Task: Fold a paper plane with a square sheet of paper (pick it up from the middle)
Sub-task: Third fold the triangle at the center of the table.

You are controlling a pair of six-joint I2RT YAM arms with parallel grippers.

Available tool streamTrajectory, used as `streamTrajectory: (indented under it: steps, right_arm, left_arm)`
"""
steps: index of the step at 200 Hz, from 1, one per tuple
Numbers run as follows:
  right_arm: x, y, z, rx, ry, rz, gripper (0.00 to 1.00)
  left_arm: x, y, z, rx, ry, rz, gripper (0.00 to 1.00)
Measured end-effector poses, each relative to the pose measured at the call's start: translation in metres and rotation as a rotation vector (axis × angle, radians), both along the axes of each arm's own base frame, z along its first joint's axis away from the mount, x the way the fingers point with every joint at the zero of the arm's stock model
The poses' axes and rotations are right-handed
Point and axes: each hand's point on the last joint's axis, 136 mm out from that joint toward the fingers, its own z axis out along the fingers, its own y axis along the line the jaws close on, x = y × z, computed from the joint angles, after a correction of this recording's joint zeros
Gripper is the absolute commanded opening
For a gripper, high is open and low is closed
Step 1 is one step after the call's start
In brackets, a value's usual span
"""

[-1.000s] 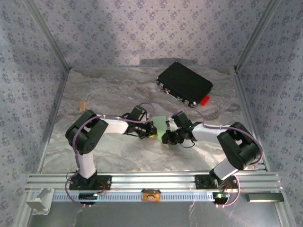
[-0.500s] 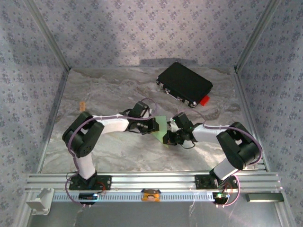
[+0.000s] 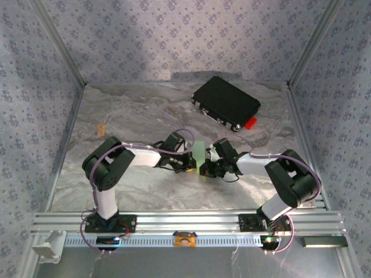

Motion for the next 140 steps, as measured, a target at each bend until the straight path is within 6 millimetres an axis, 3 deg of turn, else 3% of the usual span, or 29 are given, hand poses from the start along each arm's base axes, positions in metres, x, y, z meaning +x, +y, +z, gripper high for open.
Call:
streamTrajectory:
  steps: [140]
  right_arm:
    - [0.004, -0.001, 0.0, -0.005, -0.023, 0.0, 0.0]
  left_arm:
    - [0.039, 0.038, -0.001, 0.028, 0.003, 0.087, 0.06]
